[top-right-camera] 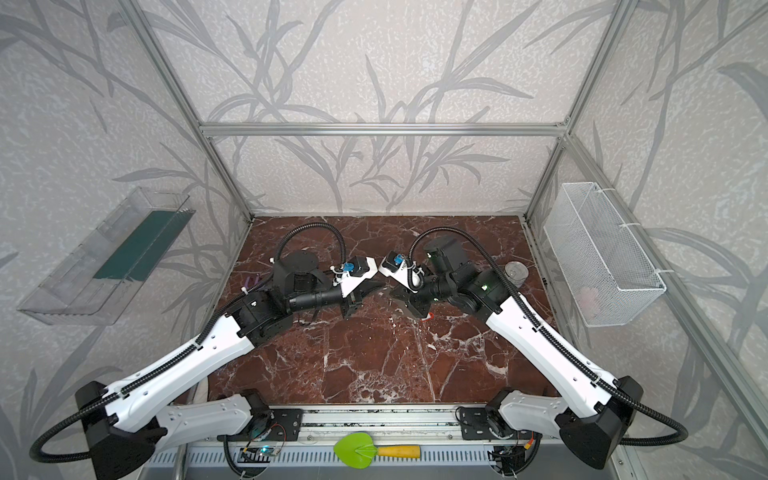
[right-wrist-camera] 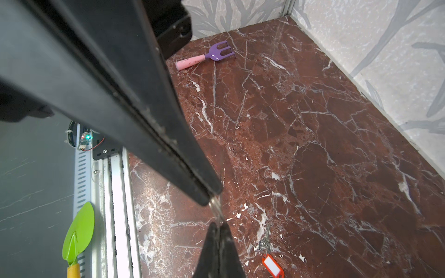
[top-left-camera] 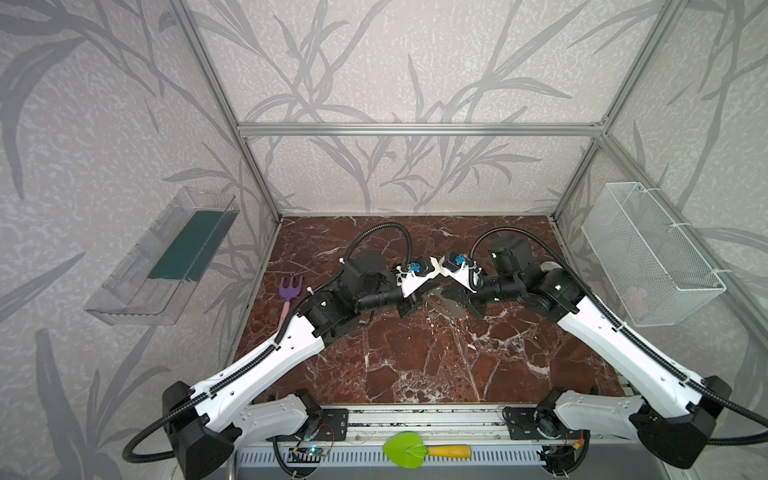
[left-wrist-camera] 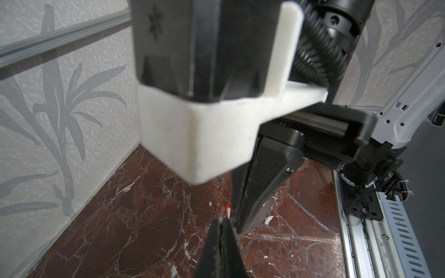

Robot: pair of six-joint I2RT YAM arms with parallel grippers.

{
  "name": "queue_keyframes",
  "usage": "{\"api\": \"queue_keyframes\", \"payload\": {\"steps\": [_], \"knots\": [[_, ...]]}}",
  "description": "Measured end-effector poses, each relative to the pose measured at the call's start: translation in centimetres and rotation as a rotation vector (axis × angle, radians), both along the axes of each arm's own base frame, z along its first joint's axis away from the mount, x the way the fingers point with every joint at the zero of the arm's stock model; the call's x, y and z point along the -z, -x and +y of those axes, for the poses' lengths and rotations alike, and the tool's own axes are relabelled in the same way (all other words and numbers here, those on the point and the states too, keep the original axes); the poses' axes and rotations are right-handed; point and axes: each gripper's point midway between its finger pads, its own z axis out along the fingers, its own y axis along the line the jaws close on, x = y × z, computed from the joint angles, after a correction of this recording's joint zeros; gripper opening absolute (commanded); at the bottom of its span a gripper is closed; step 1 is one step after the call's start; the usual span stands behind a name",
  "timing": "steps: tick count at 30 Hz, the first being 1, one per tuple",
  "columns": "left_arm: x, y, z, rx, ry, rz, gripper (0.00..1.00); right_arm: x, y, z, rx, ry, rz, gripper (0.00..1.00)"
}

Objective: Put the keys on the keyring

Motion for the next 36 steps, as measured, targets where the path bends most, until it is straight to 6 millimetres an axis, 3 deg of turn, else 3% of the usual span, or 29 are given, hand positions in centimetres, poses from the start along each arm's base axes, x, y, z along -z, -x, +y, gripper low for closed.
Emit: {"api": "queue_keyframes", "payload": {"steps": [12, 36], "knots": [[0.7, -0.6, -0.2, -0.013, -0.061, 0.034, 0.0, 0.4, -0.8, -0.4, 0.083, 0.081, -0.11, 0.0], [0.9, -1.4, -0.7, -0.02, -0.13, 0.032, 0.0, 0.4, -1.2, -0.7, 0.113, 0.087, -0.11, 0.0]]}}
